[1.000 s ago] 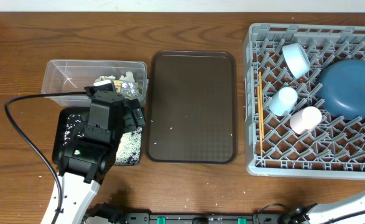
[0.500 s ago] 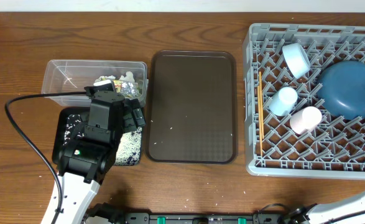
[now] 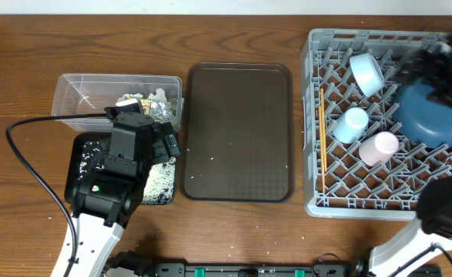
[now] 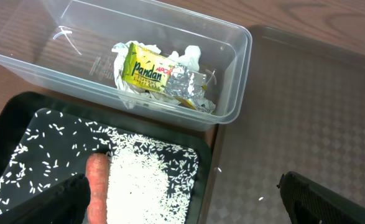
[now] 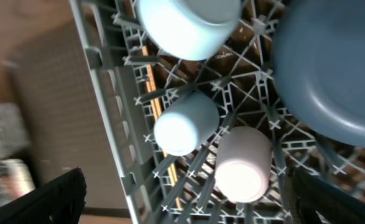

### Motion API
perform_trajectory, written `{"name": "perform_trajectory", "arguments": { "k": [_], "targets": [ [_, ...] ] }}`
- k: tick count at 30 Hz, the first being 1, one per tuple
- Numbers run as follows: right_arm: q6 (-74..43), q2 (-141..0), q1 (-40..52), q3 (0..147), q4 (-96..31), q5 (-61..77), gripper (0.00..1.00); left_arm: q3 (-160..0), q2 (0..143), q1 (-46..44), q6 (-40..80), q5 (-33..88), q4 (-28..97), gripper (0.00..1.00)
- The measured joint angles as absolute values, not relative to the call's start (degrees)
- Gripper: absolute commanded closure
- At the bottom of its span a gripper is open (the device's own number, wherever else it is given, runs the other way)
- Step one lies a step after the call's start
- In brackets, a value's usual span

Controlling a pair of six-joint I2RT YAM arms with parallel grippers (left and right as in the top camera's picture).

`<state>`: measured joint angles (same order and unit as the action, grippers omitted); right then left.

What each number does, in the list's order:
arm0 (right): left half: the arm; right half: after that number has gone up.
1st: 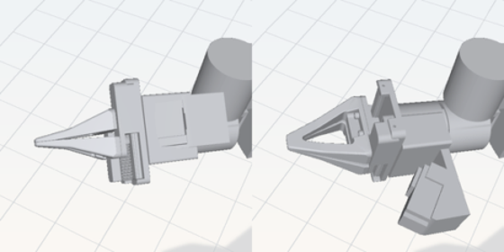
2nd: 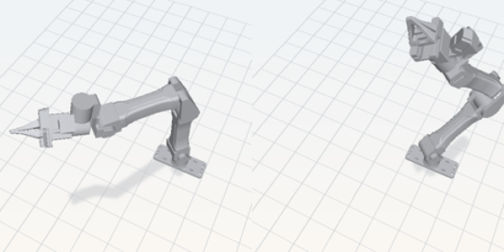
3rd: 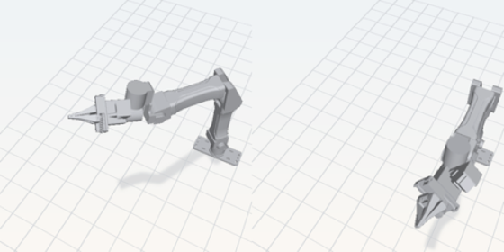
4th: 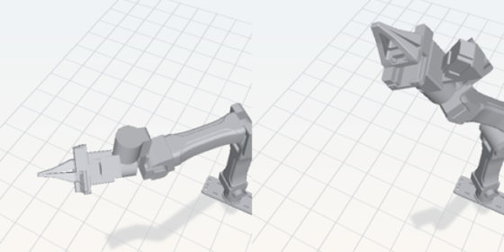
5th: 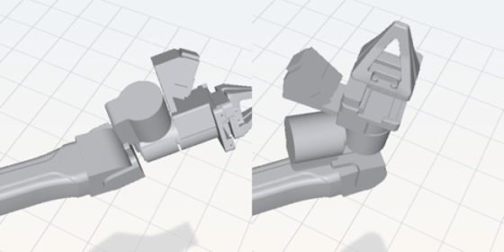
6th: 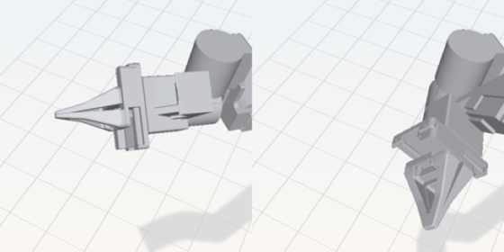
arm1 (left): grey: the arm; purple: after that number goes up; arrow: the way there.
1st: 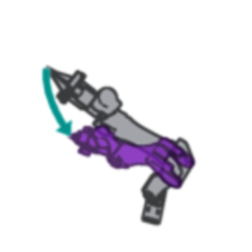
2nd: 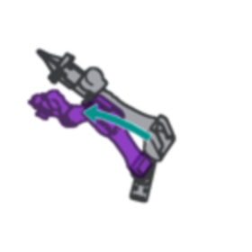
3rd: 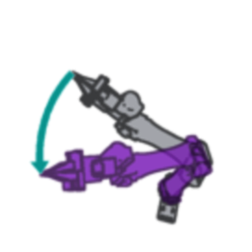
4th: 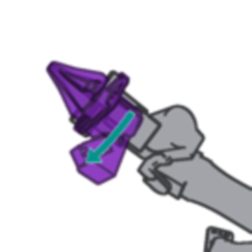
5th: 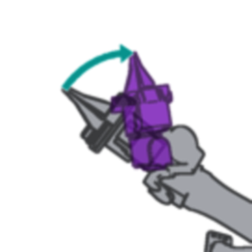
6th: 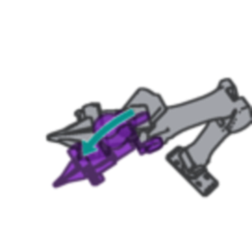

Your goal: Sort waste into correct bins and load items into the dishwasher rack

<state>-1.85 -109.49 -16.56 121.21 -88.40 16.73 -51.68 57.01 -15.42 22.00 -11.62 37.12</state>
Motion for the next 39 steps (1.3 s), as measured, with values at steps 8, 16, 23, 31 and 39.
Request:
{"name": "perform_trajectory", "arguments": {
  "k": [8,16,23,31,39],
  "targets": [
    [-4.56,-108.68,1.02,122.19,-90.54,3.7,0.01,-51.68,57.01,-15.42,22.0,-11.6,37.12,0.0],
    [-8.21,-108.68,11.03,116.46,-87.07,2.76,0.39,-51.68,57.01,-15.42,22.0,-11.62,37.12,0.0],
    [-10.39,-108.68,15.31,103.15,-76.9,2.44,0.69,-51.68,57.01,-15.42,22.0,-11.64,37.15,0.0],
    [-15.11,-108.68,16.1,93.23,-69.1,2.28,0.71,-51.68,57.01,-15.42,22.0,-12.01,37.15,0.0],
    [-16.78,-108.68,16.12,90.91,-66.74,1.23,0.71,-51.68,57.01,-15.42,22.0,-12.01,37.15,0.0]
  ]
}}
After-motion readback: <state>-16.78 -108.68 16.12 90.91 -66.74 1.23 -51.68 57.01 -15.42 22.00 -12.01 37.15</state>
